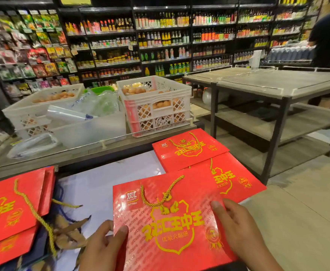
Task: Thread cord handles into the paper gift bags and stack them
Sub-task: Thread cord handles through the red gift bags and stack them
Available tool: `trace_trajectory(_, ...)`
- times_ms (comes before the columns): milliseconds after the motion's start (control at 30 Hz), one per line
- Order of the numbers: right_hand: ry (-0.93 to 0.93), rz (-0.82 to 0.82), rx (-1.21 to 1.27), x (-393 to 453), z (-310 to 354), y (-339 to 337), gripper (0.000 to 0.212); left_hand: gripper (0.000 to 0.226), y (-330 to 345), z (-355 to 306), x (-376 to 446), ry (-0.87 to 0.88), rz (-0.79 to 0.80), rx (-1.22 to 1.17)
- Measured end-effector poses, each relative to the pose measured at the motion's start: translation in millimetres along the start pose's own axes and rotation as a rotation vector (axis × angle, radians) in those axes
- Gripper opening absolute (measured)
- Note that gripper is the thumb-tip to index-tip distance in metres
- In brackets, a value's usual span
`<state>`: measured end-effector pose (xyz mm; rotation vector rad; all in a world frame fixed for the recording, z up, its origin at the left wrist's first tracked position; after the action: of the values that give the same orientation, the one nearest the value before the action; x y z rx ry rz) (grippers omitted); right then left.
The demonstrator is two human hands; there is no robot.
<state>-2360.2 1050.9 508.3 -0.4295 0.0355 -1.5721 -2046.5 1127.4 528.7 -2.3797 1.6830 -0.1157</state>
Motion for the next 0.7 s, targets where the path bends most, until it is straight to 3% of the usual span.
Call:
trace_trajectory(67,-0.021,-0.030,-0.070,10,-4,-22,0.051,0.027,19,-10,3,-0.036,0.059,0.008)
trace_trajectory(267,0.070,-0.129,-0.462,66,-32,-99,0.050,0.036,92,-25,42,-0.012,0.247,0.124)
trace_trajectory(400,0.116,-0.185,-0.646,107,-42,-122,0.023,0.042,129,-33,80,0.076,0.247,0.347)
trace_trajectory(467,0.152,-0.139,-0.748,126,-50,-120,0.024,0.043,141,-38,94,0.109,0.218,0.476)
trace_trajectory(633,0.094,-0.068,-0.923,141,-55,-107,0.038,0.039,155,-52,100,0.294,0.134,0.855)
trace_trajectory(700,0.008,-0.064,-0.957,137,-53,-99,0.049,0.026,159,-59,94,0.537,0.078,0.882)
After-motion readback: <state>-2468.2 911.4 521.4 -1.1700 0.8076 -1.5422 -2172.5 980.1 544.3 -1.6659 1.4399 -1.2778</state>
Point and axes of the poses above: each hand's wrist, its own x-axis towards the middle knuckle, its own y-axis out of the palm, z = x × y, the point moved 4 cm from there along x, towards the middle knuckle, and after that the axes turned 3 degrees about z, right-handed, at the moved point
